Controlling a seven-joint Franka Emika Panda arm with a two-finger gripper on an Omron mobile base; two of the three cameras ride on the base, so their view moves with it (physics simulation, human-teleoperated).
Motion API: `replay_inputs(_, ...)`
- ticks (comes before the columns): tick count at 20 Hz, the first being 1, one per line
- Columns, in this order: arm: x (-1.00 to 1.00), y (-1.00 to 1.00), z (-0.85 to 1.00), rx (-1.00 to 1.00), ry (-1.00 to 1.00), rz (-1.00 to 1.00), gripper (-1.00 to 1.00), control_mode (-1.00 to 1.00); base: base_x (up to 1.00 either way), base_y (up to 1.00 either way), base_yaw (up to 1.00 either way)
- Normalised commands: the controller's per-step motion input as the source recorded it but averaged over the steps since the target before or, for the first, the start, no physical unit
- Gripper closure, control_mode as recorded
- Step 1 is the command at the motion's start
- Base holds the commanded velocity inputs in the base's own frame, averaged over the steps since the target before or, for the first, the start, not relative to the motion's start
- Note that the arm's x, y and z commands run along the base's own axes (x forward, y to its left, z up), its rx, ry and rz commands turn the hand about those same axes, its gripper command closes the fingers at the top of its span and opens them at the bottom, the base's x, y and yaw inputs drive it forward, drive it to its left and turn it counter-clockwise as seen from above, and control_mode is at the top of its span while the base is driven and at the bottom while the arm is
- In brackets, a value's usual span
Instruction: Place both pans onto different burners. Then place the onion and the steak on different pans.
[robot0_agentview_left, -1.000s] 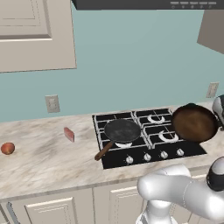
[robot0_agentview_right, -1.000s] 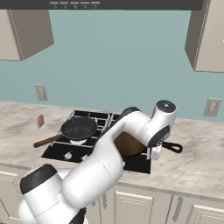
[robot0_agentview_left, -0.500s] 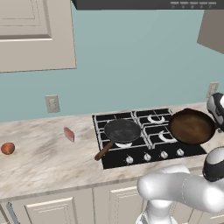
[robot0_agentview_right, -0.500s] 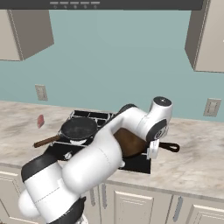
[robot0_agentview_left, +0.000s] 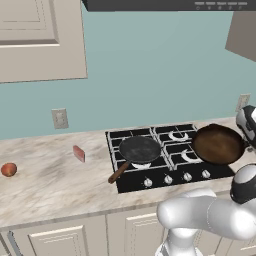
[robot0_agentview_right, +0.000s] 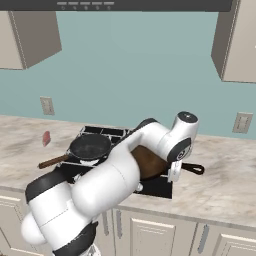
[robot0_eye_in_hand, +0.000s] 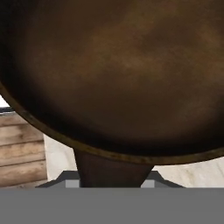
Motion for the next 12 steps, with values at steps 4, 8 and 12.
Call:
replay_inputs(4, 0.17, 0.09, -0.12, 0.01, 0.00, 0.00, 1.00, -1.00, 0.00, 0.00, 0.00)
replay_inputs(8, 0.17, 0.10, -0.11, 0.00, 0.00, -0.01, 1.00, -1.00, 0.00, 0.00, 0.00)
replay_inputs(12, 0.16, 0.11, -0.11, 0.00, 0.00, -0.01, 1.00, -1.00, 0.00, 0.00, 0.00)
